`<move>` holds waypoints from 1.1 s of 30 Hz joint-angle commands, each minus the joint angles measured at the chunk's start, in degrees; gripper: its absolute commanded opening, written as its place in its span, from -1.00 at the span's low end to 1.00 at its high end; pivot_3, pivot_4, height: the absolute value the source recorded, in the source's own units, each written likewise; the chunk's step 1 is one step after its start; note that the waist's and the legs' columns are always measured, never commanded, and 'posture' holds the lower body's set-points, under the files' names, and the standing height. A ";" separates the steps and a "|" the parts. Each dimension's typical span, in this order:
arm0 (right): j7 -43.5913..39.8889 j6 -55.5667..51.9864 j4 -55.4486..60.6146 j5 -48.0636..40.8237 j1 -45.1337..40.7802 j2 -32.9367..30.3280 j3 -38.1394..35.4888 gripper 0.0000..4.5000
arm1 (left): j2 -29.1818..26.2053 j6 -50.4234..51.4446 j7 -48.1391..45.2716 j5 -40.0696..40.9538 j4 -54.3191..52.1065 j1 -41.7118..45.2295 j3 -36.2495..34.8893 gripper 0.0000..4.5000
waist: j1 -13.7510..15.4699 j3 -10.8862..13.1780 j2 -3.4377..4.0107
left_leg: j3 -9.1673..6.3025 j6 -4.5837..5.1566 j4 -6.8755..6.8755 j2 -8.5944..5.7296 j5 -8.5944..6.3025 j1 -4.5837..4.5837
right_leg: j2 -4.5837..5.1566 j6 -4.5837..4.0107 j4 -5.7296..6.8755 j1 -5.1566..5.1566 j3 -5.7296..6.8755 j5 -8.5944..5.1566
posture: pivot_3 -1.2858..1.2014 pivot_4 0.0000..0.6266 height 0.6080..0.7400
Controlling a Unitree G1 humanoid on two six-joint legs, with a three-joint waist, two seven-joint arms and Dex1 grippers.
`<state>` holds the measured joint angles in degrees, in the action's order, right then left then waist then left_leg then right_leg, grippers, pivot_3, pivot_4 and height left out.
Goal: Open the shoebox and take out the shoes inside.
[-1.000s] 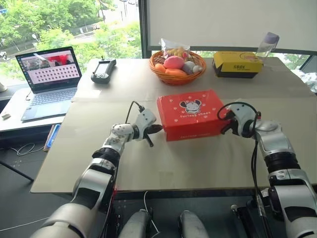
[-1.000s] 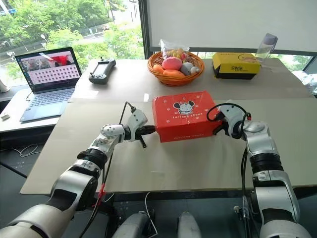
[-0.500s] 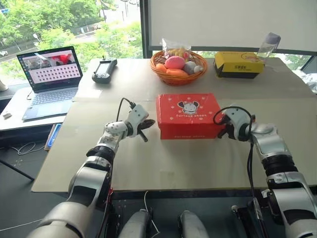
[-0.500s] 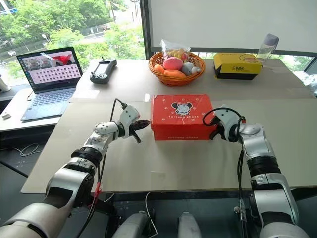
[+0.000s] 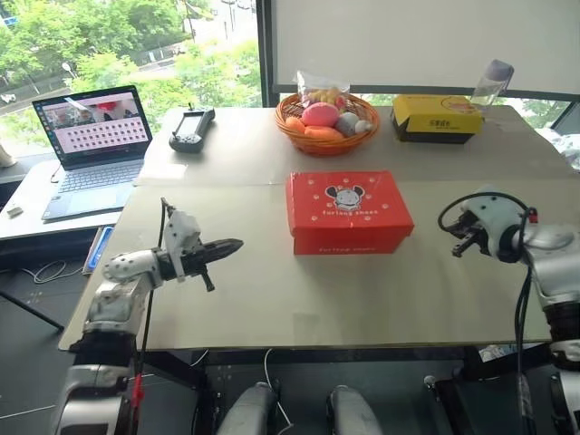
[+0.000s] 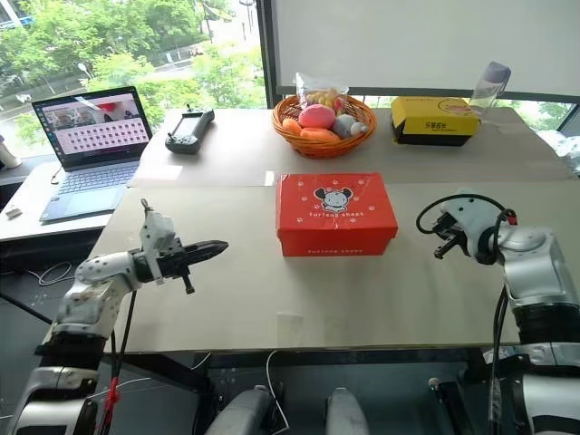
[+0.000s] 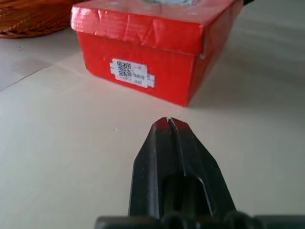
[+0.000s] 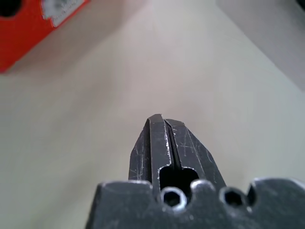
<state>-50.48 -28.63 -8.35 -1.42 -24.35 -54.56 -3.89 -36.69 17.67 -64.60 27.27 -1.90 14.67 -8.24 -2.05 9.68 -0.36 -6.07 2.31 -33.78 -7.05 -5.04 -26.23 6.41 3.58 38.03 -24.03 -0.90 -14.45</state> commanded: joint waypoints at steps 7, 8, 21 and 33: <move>0.04 -26.55 33.03 -17.18 10.44 5.10 -6.35 -1.00 | -4.59 5.80 2.73 7.21 -12.27 -5.54 -7.58 -0.99 | 0.32 -0.06 0.07 | 0.08 0.01 0.03 0.08 -0.02 -0.02 | 0.23 -0.12 0.04 0.08 -0.05 -0.40 | 0.03 -0.52 0.88; 1.76 -27.70 33.71 -17.01 10.03 6.19 -5.91 -1.00 | -4.69 5.31 2.65 7.08 -12.12 -5.60 -7.65 -0.99 | 0.32 -0.06 0.07 | 0.14 0.01 0.04 0.07 -0.02 -0.02 | 0.41 -0.12 0.04 0.07 0.00 -0.39 | 0.03 -0.52 0.88; 19.03 -33.00 32.08 -14.81 -0.58 21.22 1.66 -1.00 | -4.23 -3.99 -3.02 2.92 -6.17 -3.77 -2.41 -0.99 | 1.38 -0.05 0.05 | 0.24 0.07 0.07 -0.05 -0.05 -0.04 | 0.85 -0.52 -0.06 -0.17 0.49 -0.09 | 0.03 -0.52 0.88; 21.12 -33.31 32.53 -15.90 -2.70 21.83 4.05 -1.00 | -3.37 -4.46 -2.59 3.25 -6.25 -3.10 -0.94 -0.99 | 1.06 -0.06 0.05 | 0.23 0.08 0.08 -0.04 -0.05 -0.03 | 0.77 -0.05 -0.07 -0.17 0.65 0.05 | 0.03 -0.52 0.88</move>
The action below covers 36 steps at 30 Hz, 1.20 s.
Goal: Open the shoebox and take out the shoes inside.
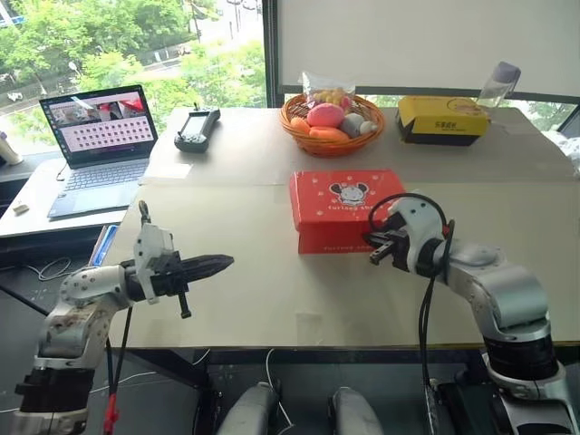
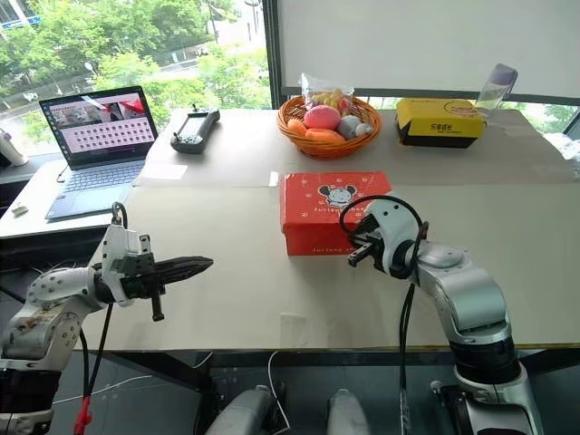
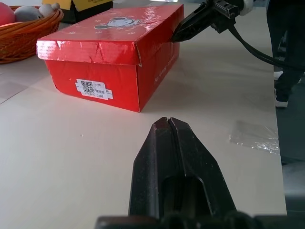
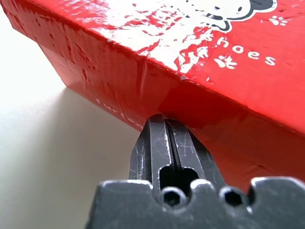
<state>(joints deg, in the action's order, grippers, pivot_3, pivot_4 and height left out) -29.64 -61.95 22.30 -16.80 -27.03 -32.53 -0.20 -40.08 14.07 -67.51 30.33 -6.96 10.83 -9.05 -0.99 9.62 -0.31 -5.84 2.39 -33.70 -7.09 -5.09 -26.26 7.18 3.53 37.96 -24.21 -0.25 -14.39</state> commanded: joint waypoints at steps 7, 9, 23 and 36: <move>2.32 2.98 -3.38 1.60 3.20 0.49 2.64 -1.00 | 0.06 -0.38 1.12 0.50 -1.73 1.15 0.13 -0.99 | 0.13 0.00 0.00 | 0.00 0.00 0.00 -0.02 0.00 0.00 | 0.02 -0.04 -0.04 0.01 0.00 -0.07 | 0.03 -0.52 0.88; 2.81 4.74 -4.77 2.35 2.86 0.84 2.75 -1.00 | 0.08 -0.23 1.28 0.54 -2.03 1.20 0.27 -0.99 | 0.11 0.00 0.00 | 0.00 0.00 0.00 -0.02 0.00 0.01 | 0.02 -0.04 -0.03 0.02 0.00 -0.07 | 0.03 -0.52 0.88; 5.62 11.22 -8.18 1.90 -3.34 5.70 -0.92 -1.00 | -0.10 0.38 0.85 1.37 -3.16 -0.13 0.38 -0.99 | -0.01 0.00 0.00 | 0.00 0.00 0.01 0.01 0.00 0.01 | -0.13 0.06 -0.04 -0.01 -0.01 0.01 | 0.03 -0.52 0.88; 4.02 14.40 -16.30 0.52 -15.69 6.75 -4.86 -1.00 | 0.28 0.44 1.59 0.81 -3.45 -0.35 1.41 -0.99 | -0.13 0.01 0.02 | 0.01 0.00 0.05 0.00 0.00 0.01 | -0.14 -0.04 -0.04 -0.05 -0.02 0.06 | 0.03 -0.52 0.88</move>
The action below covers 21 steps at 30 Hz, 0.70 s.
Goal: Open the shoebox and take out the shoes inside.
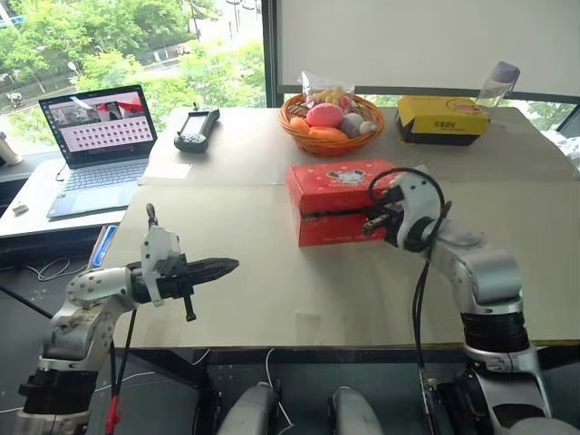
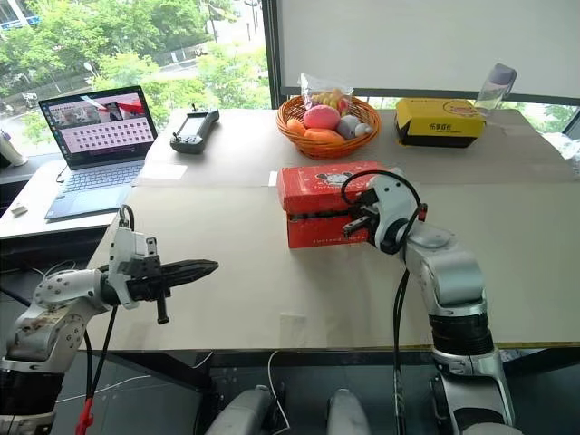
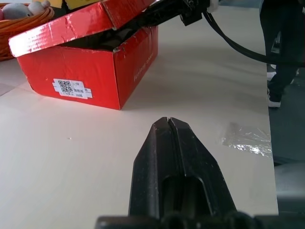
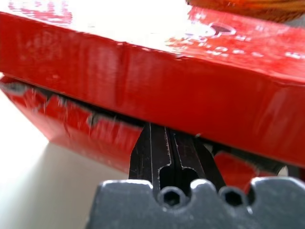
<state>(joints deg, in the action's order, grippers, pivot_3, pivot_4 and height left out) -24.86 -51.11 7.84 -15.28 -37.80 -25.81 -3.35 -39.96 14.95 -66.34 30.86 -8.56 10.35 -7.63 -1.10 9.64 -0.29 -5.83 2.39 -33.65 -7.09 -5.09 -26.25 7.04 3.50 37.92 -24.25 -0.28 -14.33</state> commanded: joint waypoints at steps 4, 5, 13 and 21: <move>-2.04 10.75 -17.64 3.73 -17.12 0.06 2.72 -1.00 | 0.38 -0.08 0.70 0.46 -2.40 0.00 0.50 -0.99 | -0.45 0.02 0.03 | 0.01 0.00 0.02 -0.01 0.00 0.01 | -0.08 -0.08 0.00 0.00 0.00 0.05 | 0.03 -0.52 0.88; -2.38 13.16 -22.22 5.14 -20.23 0.24 3.90 -1.00 | 0.40 -0.03 0.71 0.50 -2.46 0.01 0.60 -0.99 | -0.52 0.02 0.03 | 0.03 0.00 0.07 -0.02 0.00 0.01 | -0.12 -0.11 -0.01 0.00 0.01 0.07 | 0.03 -0.52 0.88; 4.45 32.39 -57.52 10.30 -40.64 4.04 2.18 -1.00 | 3.49 -0.35 3.44 3.08 -3.40 2.66 -0.74 -0.99 | -1.09 0.09 0.08 | 0.02 -0.14 0.42 -0.01 0.11 0.06 | -0.52 -0.21 -0.14 -0.04 -0.11 0.18 | 0.03 -0.52 0.88; 0.04 28.09 -49.15 12.43 -27.03 0.55 3.63 -1.00 | 9.46 -0.32 10.89 5.07 -5.10 5.90 -1.49 -0.99 | -0.87 0.08 0.05 | 0.04 -0.16 0.60 -0.05 0.16 0.21 | -0.54 -0.24 0.00 0.09 -0.29 0.19 | 0.03 -0.52 0.88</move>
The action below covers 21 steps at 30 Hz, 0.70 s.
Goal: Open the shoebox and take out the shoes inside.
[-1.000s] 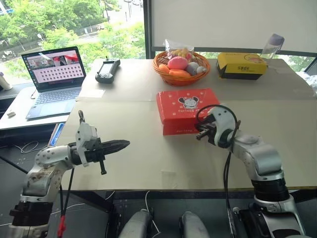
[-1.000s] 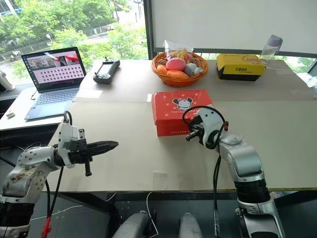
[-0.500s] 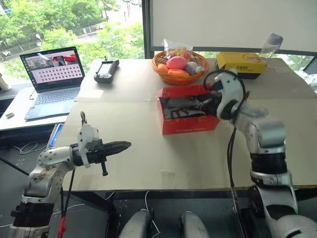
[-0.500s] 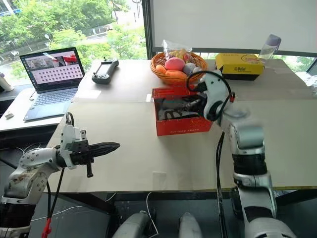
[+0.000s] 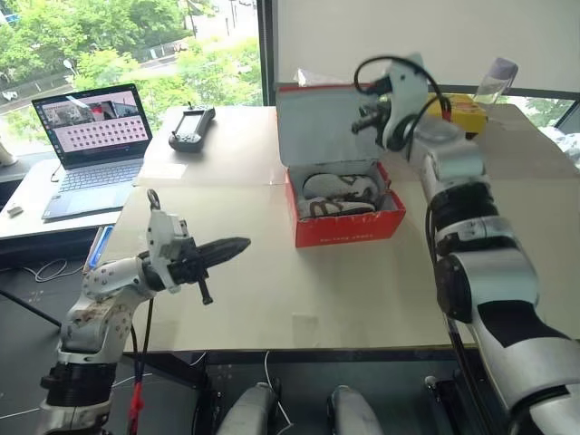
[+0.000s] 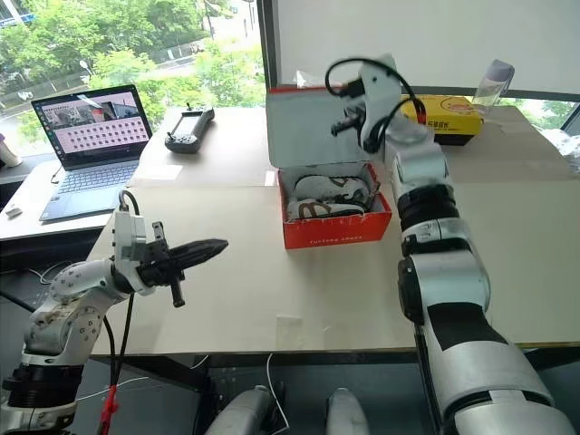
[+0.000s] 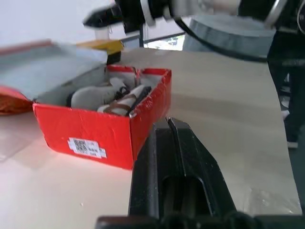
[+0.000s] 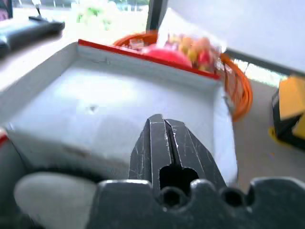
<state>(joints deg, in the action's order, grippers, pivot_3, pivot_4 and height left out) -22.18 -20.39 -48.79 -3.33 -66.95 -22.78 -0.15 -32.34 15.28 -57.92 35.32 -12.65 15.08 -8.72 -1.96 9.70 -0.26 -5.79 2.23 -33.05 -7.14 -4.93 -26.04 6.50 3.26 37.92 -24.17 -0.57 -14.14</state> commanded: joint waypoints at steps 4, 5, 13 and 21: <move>-7.93 -7.31 17.77 0.20 7.67 -4.52 2.35 -1.00 | 4.32 -1.69 3.61 -0.67 0.22 1.86 1.15 -0.99 | -0.61 0.05 0.05 | 0.05 0.00 -0.08 0.02 0.01 -0.03 | -0.04 0.00 0.11 -0.05 -0.07 0.00 | 0.03 -0.52 0.88; -9.07 -8.77 19.96 -0.12 8.45 -4.85 2.64 -1.00 | 4.70 -1.74 3.62 -0.86 0.37 1.92 1.53 -0.99 | -0.77 0.05 0.05 | 0.06 0.00 -0.09 0.04 0.01 -0.02 | -0.06 0.00 0.12 -0.06 -0.09 0.00 | 0.03 -0.52 0.88; -16.70 -13.18 27.31 0.41 8.87 -6.17 6.75 -1.00 | 4.92 -2.44 2.13 -1.88 3.10 2.73 2.12 -0.99 | -0.59 0.05 0.05 | 0.06 -0.01 -0.23 0.11 0.00 0.04 | -0.11 -0.01 0.07 0.03 -0.05 0.00 | 0.03 -0.52 0.88; -19.75 -6.56 9.47 2.71 -0.97 -2.35 9.48 -0.75 | 4.61 -2.78 2.04 -2.50 3.55 2.30 2.17 -1.00 | -0.54 0.05 0.05 | 0.06 -0.01 -0.25 0.07 -0.01 0.01 | -0.08 -0.01 0.06 0.01 -0.06 0.03 | 0.03 -0.52 0.88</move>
<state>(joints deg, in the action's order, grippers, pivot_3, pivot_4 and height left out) -40.90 -30.55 -35.62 -1.15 -65.03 -25.28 9.77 -27.25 13.60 -55.76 32.84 -8.10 17.11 -6.03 -2.50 9.75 -0.21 -5.73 2.21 -33.29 -7.06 -4.94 -26.02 6.41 3.25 37.97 -24.15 -0.63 -14.11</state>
